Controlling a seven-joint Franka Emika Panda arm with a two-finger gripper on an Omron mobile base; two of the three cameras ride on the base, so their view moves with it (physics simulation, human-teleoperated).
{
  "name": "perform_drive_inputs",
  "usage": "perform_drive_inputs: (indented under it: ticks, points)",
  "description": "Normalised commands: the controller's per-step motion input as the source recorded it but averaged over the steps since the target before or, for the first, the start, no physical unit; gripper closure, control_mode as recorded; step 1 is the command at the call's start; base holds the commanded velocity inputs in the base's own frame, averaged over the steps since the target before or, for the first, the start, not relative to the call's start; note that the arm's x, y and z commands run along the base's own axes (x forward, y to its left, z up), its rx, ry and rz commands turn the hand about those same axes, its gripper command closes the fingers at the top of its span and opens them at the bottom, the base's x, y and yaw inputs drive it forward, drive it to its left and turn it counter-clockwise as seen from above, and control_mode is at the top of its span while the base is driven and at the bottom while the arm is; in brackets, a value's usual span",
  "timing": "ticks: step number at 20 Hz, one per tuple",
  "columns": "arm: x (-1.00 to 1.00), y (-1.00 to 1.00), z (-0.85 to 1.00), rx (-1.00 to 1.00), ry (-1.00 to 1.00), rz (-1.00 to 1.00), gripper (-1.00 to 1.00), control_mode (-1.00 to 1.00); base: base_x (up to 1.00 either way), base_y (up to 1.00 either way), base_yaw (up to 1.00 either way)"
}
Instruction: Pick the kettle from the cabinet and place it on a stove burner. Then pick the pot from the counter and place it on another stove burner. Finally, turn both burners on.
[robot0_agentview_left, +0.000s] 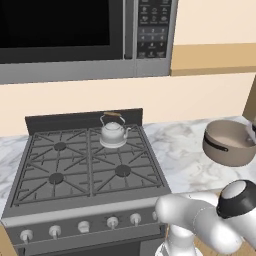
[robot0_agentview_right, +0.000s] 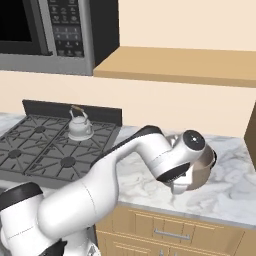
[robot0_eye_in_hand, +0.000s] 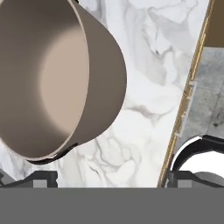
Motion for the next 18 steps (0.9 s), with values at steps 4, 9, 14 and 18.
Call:
perform_drive_inputs:
  ticks: [4,9,14,18]
  points:
    - [0.27,0.00,-0.18,-0.03,0.00,0.00,-1.00,-1.00,0.00,0.00,0.00]
    - [0.21,0.00,-0.18,-0.02,0.00,0.00,-1.00,-1.00,0.00,0.00,0.00]
    - [0.21,-0.05,-0.09,0.00,0.00,0.00,-1.00,-1.00,0.00,0.00,0.00]
    - [0.25,-0.13,-0.04,0.00,0.00,0.00,-1.00,-1.00,0.00,0.00,0.00]
